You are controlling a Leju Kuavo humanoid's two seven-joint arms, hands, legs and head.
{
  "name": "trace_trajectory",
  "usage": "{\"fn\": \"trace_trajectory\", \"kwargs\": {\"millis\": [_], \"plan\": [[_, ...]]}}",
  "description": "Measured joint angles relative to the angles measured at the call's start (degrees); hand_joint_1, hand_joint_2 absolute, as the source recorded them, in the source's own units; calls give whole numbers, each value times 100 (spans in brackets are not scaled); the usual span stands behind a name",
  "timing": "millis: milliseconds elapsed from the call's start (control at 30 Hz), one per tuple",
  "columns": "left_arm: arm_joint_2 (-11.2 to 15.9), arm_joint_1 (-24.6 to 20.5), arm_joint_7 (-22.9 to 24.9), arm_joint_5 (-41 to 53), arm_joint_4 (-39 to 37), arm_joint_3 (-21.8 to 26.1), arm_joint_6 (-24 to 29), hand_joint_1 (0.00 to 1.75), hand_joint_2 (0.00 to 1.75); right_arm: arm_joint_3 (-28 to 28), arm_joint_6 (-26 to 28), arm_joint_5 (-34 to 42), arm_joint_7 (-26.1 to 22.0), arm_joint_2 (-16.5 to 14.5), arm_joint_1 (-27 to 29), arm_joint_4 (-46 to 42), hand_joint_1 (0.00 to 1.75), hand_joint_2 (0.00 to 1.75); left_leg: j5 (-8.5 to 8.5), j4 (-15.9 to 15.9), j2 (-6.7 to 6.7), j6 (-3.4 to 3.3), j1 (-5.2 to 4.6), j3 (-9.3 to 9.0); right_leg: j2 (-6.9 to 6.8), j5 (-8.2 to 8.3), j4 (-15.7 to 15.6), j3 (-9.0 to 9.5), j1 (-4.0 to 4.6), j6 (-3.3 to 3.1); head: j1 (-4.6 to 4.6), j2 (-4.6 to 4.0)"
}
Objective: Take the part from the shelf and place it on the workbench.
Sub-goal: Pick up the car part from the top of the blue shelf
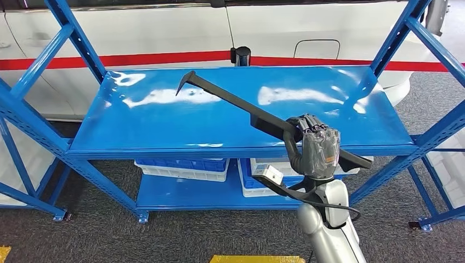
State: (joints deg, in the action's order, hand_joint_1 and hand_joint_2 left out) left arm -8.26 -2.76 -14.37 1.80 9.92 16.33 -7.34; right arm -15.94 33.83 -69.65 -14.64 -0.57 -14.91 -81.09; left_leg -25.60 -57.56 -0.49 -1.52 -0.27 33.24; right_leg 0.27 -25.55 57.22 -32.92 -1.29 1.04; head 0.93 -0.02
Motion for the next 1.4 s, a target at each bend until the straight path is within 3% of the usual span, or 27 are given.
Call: {"fn": "trace_trajectory", "kwargs": {"millis": [67,133,200,233,267,300,367,467,533,600,667,700,733,767,833,900,967,1033,1100,1167,1200,1233,1267,1333,1400], "plan": [[-8,-2,1,11,0,2,1,0,0,-4,9,5,8,10,9,-42,175,175,-229,-312,7,71,28,133,-1,16,-12,2,-29,-70,28,0],[-16,-1,1,16,0,2,3,0,0,-7,13,10,17,17,27,-65,175,175,-614,-1019,20,139,56,452,-6,22,-11,-8,-20,-110,61,0],[-20,7,5,17,0,3,13,0,0,-8,14,13,21,33,67,-70,175,175,-793,-1559,28,165,74,702,-11,26,-9,-19,-1,-119,64,0],[-24,10,9,17,0,3,23,0,0,-8,15,17,22,41,87,-71,175,175,-727,-1542,28,156,78,686,-12,27,-8,-21,9,-120,64,0],[-28,10,13,17,0,4,34,0,0,-8,15,25,24,46,100,-74,175,175,-570,-1294,28,131,78,550,-10,29,-8,-17,19,-119,64,0],[-32,7,16,16,0,5,44,0,0,-8,16,35,27,50,106,-83,175,175,-375,-894,28,87,71,328,-8,30,-8,-11,28,-118,65,0],[-31,-8,17,15,1,7,58,0,0,-7,17,51,34,54,105,-107,175,175,-141,-200,40,5,36,-48,-9,39,-7,-6,54,-102,60,0],[-36,-12,20,15,2,8,73,0,0,-8,18,60,37,60,103,-126,175,175,-87,25,55,-62,-19,-134,-24,73,-24,-15,58,-40,66,0],[-48,-9,21,15,2,11,82,0,0,-9,19,69,37,67,103,-144,175,175,-9,107,69,-113,8,-148,-28,25,51,-75,68,-4,62,0],[-68,-17,21,14,2,17,85,0,0,-12,20,114,32,85,102,-159,175,175,69,180,87,-168,38,-143,-26,-240,517,-302,70,-23,49,0],[-84,-19,26,6,2,30,96,0,0,-18,19,177,23,104,114,-161,175,175,98,183,89,-198,30,-97,-25,-582,1286,-633,55,-35,39,0],[-88,-14,31,0,2,37,102,0,0,-19,18,200,20,111,121,-160,175,175,108,178,88,-199,28,-77,-25,-670,1549,-736,46,-12,39,0],[-91,-10,38,-6,2,44,108,0,0,-20,16,215,16,117,124,-157,175,175,117,171,87,-194,28,-60,-25,-668,1599,-731,36,33,39,0],[-95,-8,44,-9,2,49,110,0,0,-21,15,226,12,120,118,-154,175,175,122,158,85,-187,30,-48,-26,-577,1404,-602,25,90,38,0],[-108,-14,49,-11,2,55,113,0,0,-26,14,240,4,120,89,-150,175,175,114,102,77,-156,24,-22,-28,-311,589,-148,-3,180,37,0],[-114,-22,49,-11,2,56,109,0,0,-34,13,254,1,112,61,-149,175,175,96,31,68,-98,-1,24,-17,-169,55,127,2,156,42,0],[-105,-20,52,-11,2,59,103,0,0,-37,10,264,0,101,52,-149,175,175,108,2,61,-34,-9,65,-6,-139,6,137,26,75,47,0],[-86,-13,58,-11,2,66,100,0,0,-37,9,268,-1,85,44,-148,175,175,58,-62,53,27,20,115,-9,-95,2,117,-10,0,46,0],[-70,-13,61,-11,2,80,100,0,0,-39,9,273,-2,63,35,-148,175,175,-247,-455,42,97,52,280,-17,-52,-11,93,-47,-73,63,0],[-60,-12,62,-11,2,92,100,0,0,-42,8,276,-2,48,32,-146,175,175,-668,-1192,38,165,80,570,-26,-28,-8,51,-40,-115,80,0],[-53,-9,63,-10,2,97,100,0,0,-45,8,277,-3,44,34,-142,175,175,-786,-1481,38,188,94,676,-29,-17,-6,31,-38,-120,81,0],[-47,-7,63,-10,2,102,100,0,0,-48,7,277,-3,43,35,-137,175,175,-798,-1586,38,201,109,692,-31,-5,-4,14,-39,-121,83,0],[-41,-6,63,-9,3,109,101,0,0,-50,4,278,-4,41,35,-132,175,175,-705,-1469,39,207,122,596,-31,5,-3,5,-42,-114,83,0],[-26,-12,64,-12,4,128,106,0,0,-57,-12,285,-10,34,25,-129,175,175,-383,-737,36,197,146,157,-28,24,-1,0,-49,-82,83,0],[-13,-23,67,-32,7,140,117,0,0,-64,-47,293,-21,10,-14,-123,175,175,-200,-132,29,165,132,-168,-26,54,8,-22,-26,-32,77,0]]}}
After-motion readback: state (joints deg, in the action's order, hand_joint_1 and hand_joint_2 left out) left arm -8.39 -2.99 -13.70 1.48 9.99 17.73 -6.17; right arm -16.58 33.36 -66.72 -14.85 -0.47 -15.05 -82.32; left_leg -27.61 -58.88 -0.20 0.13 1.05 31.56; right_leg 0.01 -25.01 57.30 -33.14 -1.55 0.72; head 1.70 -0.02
